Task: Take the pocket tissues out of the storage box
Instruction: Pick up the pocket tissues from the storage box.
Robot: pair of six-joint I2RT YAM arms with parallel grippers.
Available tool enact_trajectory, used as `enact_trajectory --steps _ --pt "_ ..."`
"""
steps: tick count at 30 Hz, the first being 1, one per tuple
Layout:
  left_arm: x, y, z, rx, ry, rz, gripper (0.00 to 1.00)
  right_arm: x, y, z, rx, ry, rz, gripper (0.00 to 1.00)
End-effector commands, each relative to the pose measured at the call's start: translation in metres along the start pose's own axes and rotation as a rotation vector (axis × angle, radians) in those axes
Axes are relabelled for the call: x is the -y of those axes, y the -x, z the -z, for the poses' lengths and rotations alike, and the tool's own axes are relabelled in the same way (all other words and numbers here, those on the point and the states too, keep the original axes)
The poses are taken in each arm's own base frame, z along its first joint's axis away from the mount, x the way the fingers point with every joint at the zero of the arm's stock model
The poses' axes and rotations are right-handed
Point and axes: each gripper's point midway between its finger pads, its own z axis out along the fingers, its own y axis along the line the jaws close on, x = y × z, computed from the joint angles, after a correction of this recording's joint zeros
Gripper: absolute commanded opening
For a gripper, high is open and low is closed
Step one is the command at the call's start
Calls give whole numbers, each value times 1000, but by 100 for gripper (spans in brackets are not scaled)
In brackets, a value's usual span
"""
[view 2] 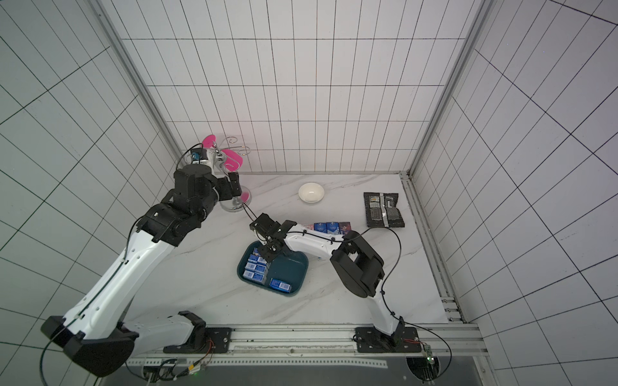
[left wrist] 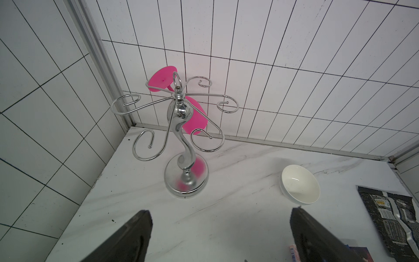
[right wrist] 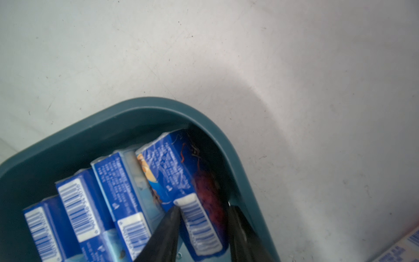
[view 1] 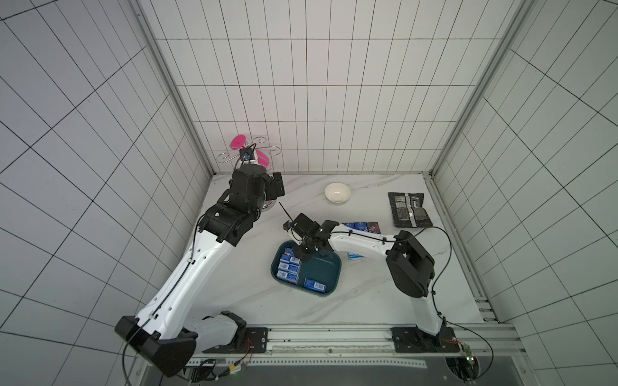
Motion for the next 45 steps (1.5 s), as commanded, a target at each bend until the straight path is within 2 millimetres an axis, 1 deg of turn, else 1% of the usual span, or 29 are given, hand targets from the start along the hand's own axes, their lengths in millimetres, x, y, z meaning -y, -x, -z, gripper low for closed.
enact_trajectory --steps 1,8,12,18,21,23,27,30,34,37,41,43,45 --pt "-3 7 7 24 -2 13 98 -4 -11 -10 -63 3 22 42" --pt "-6 8 8 27 8 9 98 -4 -10 -21 -87 1 26 42" --pt "-6 7 8 25 11 7 98 -3 -11 -22 -93 -5 29 40" --pt "-6 7 7 23 14 12 98 3 -4 -3 -53 -48 36 41" --pt "-6 7 8 26 10 15 98 9 -7 -3 -66 -79 52 46" --pt "-7 9 10 31 9 15 98 12 -11 -2 -79 -94 61 47" --pt "-8 12 12 40 13 16 98 9 -8 7 -69 -82 78 48" --pt "-8 11 12 36 9 19 98 5 -9 9 -81 -55 95 48" --pt "-9 9 12 36 12 23 98 2 -15 5 -103 -34 101 49" --pt "-7 8 10 32 6 26 98 3 -18 -5 -125 -40 100 49" --pt "-6 10 10 33 3 27 98 0 -13 -13 -117 -26 87 43" --pt "-7 9 11 34 7 23 98 -1 -10 -14 -112 -22 80 38" --pt "-8 9 11 35 9 22 98 -2 -6 -11 -100 -17 74 27"
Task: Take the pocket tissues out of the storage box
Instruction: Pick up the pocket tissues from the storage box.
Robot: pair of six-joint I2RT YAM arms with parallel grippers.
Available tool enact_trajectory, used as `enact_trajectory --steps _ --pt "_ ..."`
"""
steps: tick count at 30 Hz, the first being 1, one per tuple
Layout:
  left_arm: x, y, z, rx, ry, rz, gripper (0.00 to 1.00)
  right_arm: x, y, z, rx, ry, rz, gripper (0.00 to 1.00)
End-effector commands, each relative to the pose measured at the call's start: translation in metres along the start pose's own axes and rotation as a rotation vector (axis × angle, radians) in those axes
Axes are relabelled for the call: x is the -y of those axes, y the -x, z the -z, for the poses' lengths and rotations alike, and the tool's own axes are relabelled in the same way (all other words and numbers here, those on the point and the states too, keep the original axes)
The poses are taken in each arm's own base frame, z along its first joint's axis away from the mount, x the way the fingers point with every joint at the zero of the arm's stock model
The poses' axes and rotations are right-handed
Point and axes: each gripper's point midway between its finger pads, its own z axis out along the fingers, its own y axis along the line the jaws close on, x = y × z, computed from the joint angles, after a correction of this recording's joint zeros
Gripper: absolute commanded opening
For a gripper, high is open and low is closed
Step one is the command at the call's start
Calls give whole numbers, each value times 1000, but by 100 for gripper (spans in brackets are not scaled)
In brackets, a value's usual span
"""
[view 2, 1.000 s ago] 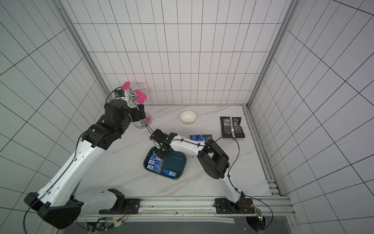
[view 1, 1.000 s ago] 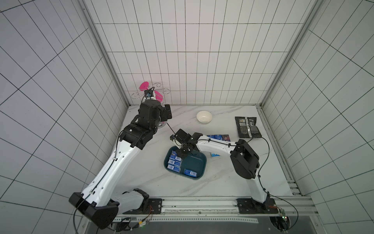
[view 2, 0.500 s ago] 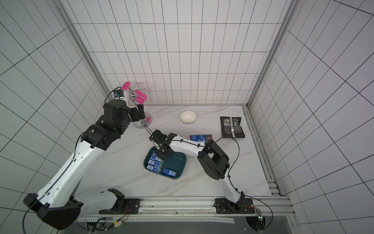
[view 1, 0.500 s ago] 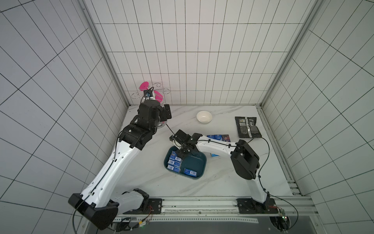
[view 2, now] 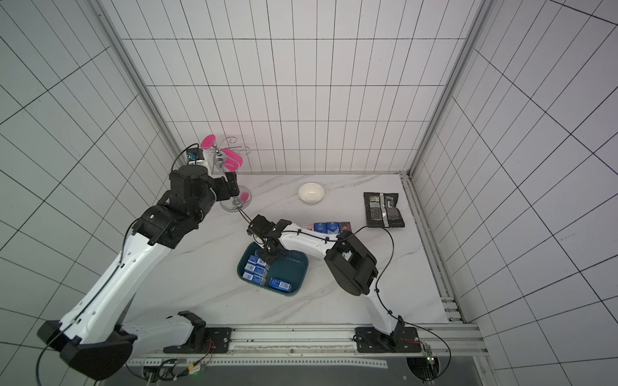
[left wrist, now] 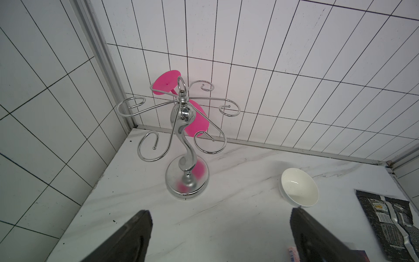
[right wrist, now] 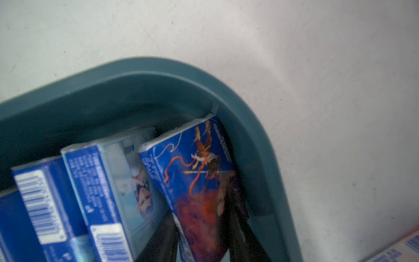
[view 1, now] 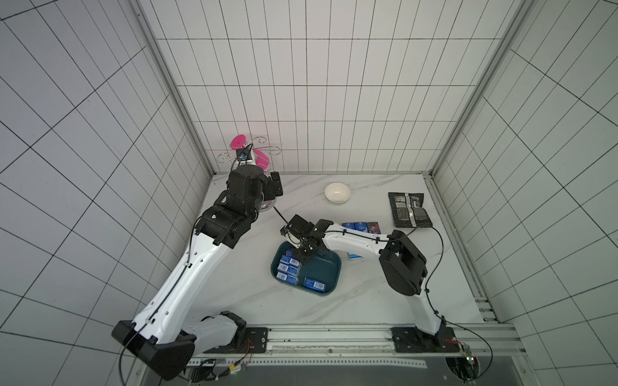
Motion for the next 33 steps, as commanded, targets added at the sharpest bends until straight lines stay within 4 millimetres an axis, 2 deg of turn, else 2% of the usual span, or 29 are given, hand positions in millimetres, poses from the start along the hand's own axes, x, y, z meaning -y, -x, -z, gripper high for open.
enact_trajectory --steps 1,5,11,16,20,26,30,33 --pt "-4 4 4 17 7 8 98 -1 8 0 7 7 -13 24" --pt "-3 3 4 16 4 12 98 -3 16 13 47 16 -31 18" --pt "-2 4 5 16 -4 17 98 -5 22 33 91 33 -60 16" --pt "-4 5 7 22 1 16 98 -1 33 65 188 75 -138 15" --pt "-8 9 8 31 15 12 99 4 30 92 235 113 -201 15" --pt "-8 13 5 26 7 24 99 22 -6 127 259 82 -317 15" --pt "-4 15 3 26 -8 33 99 42 -40 154 288 18 -385 15" --pt "-2 13 0 23 -15 41 99 59 -69 163 284 -25 -446 15"
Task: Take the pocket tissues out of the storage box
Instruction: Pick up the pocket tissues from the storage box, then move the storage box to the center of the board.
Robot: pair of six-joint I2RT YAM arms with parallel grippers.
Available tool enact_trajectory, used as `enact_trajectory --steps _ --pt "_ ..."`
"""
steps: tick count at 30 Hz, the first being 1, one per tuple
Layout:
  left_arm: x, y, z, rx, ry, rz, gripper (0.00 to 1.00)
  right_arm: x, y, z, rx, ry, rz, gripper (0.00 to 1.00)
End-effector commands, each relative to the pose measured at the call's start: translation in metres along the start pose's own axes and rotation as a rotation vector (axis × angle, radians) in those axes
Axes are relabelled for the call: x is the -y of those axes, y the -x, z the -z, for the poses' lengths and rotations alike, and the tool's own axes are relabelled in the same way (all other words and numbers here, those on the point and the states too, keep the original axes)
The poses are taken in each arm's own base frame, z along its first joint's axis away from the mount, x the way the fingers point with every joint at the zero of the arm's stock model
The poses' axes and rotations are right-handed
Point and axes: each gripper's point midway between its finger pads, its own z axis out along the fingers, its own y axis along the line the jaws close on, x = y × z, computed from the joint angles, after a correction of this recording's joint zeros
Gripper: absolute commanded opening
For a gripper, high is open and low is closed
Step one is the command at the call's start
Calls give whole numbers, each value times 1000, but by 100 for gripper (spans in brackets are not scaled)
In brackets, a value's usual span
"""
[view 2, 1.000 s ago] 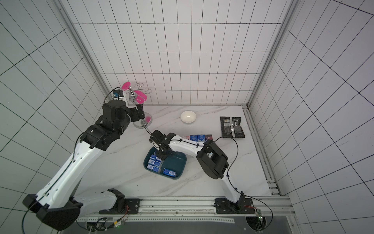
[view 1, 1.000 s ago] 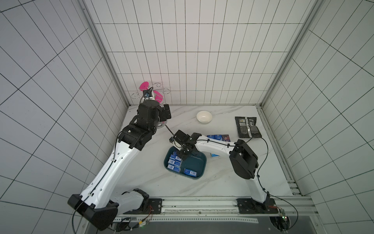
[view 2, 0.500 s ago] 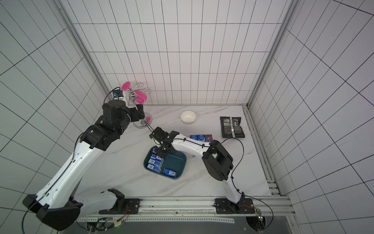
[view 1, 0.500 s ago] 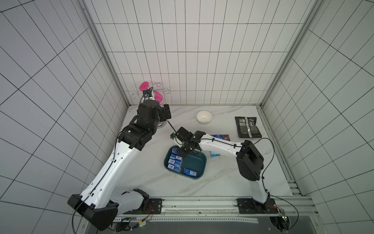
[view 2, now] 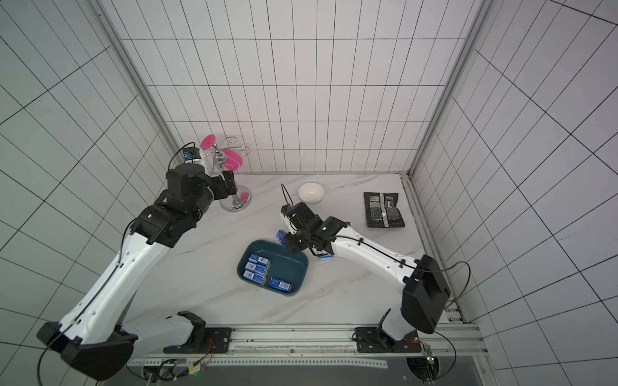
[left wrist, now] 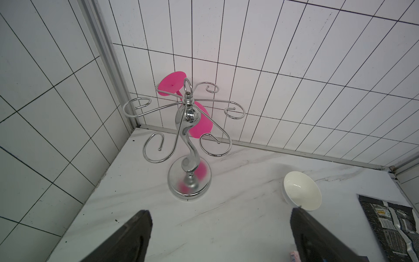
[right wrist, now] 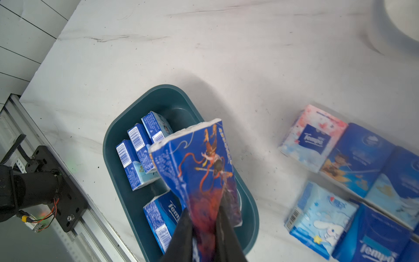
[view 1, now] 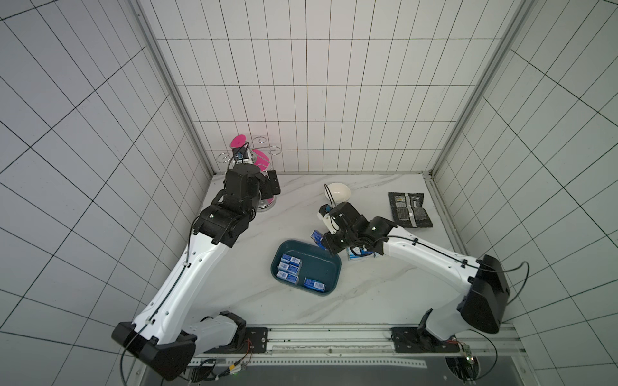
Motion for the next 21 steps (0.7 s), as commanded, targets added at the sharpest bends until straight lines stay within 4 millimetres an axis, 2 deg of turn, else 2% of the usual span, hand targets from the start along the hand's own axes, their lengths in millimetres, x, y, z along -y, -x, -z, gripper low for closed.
enact_trajectory --steps 1,4,7,12,16,21 --pt "6 9 2 21 -28 26 98 34 -22 15 -2 -94 -86 15" --pt "7 7 0 16 -29 28 99 49 -42 19 -21 -130 -125 16" --pt "8 5 -1 13 -36 31 98 60 -66 15 -71 -171 -148 16" --pt "12 3 -5 5 -41 29 98 74 -88 9 -104 -229 -188 16" --pt "14 3 -5 5 -45 28 98 77 -103 3 -138 -236 -211 16" --pt "15 0 -8 -1 -45 26 98 67 -113 -9 -178 -203 -211 16"
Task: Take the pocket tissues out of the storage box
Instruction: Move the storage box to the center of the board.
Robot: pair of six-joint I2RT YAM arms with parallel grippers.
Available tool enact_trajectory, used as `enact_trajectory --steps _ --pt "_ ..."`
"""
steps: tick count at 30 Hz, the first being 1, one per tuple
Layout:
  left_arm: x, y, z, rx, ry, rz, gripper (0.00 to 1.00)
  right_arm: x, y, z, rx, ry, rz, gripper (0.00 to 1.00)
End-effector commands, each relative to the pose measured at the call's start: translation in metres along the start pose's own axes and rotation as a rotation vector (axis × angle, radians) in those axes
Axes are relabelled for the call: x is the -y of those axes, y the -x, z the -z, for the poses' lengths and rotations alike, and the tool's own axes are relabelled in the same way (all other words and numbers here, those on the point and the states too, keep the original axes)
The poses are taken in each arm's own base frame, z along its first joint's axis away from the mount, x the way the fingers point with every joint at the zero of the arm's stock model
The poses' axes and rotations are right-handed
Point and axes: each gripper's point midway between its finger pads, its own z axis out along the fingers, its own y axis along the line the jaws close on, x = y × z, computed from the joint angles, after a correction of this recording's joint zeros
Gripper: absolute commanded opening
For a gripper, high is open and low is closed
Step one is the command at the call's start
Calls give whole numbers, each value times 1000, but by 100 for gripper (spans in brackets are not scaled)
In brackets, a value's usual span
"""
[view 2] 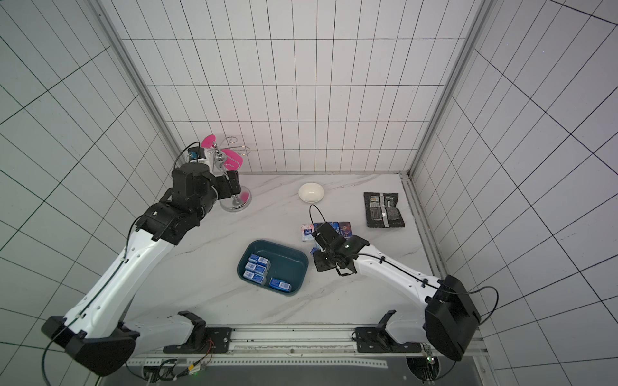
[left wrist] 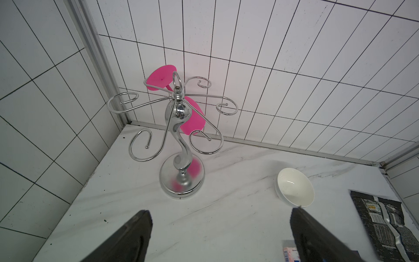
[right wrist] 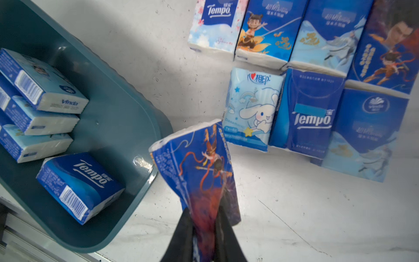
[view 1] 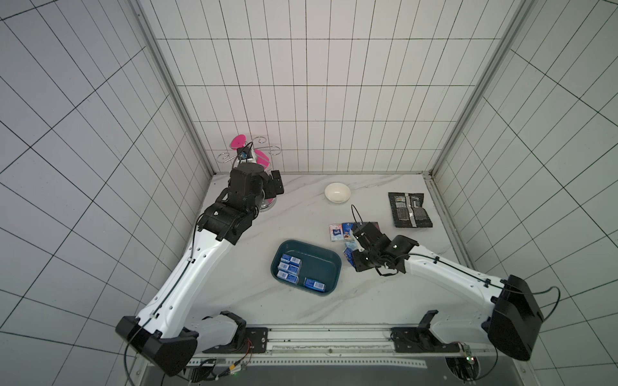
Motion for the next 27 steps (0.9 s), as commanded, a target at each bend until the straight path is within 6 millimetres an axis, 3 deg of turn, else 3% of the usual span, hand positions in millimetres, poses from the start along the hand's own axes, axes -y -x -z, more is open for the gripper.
enact_trajectory --steps 1,8,17,20,27 --pt "6 6 -1 18 -21 17 98 -7 -13 -11 -40 11 -6 16" --pt "6 6 0 21 -19 11 98 -34 -7 -21 -44 79 8 16" --pt "5 3 0 16 -18 13 98 -91 24 -31 -30 196 58 16" --pt "5 3 0 17 -18 10 98 -87 38 -35 4 140 67 16" --pt "4 1 -1 13 -18 8 98 -50 56 -39 74 -29 -10 16"
